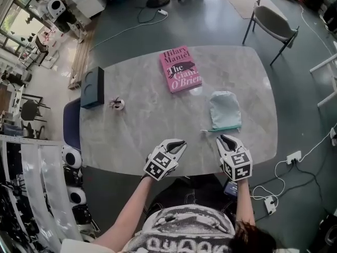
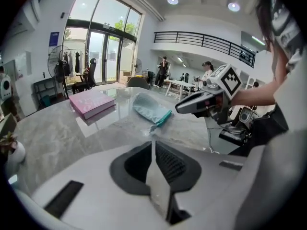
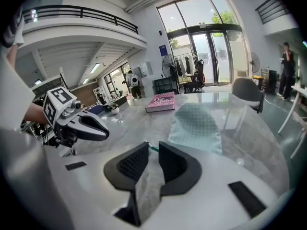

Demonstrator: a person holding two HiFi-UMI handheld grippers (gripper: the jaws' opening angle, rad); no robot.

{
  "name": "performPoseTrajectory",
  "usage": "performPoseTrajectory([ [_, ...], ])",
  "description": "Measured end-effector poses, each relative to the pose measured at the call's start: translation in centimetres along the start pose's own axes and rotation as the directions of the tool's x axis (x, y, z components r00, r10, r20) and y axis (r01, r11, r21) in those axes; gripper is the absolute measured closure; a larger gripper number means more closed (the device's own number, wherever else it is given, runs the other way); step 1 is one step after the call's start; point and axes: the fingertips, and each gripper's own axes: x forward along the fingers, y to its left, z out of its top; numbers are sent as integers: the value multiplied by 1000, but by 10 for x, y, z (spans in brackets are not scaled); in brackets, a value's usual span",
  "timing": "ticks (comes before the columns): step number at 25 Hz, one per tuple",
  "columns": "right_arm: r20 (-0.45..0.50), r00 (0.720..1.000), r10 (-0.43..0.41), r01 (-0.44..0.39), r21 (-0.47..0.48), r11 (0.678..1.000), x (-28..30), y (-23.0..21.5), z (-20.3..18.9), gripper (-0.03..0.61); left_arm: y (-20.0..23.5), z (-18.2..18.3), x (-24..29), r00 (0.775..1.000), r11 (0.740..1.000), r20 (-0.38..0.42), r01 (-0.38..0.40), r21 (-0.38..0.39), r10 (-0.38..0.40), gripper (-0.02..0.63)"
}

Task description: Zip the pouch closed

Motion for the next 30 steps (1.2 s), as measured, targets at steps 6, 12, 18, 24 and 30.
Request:
performPoseTrajectory([
  [6,67,991,119,-117,-34,993,-5,66,29,509,0,-17,-54,993,995,96,-54,-82,62,577],
  [12,99,976,197,-187,-97,978,-10,140,41,509,-12,-36,-100,980,989,172,-83,-121,104,508],
  [18,138,952,273,-248,-174,953,-20,212,46,509,-19,-53,-145,956,980,244,-125,-158,162,518],
  [24,177,921,348,-301,-245,922,-33,283,40,509,-28,-70,-200,926,970,307,-174,-167,219,541],
  [30,209,903,375,-307,-296,904,-45,324,34,556,-40,-76,-246,882,959,385,-213,-185,270,559],
])
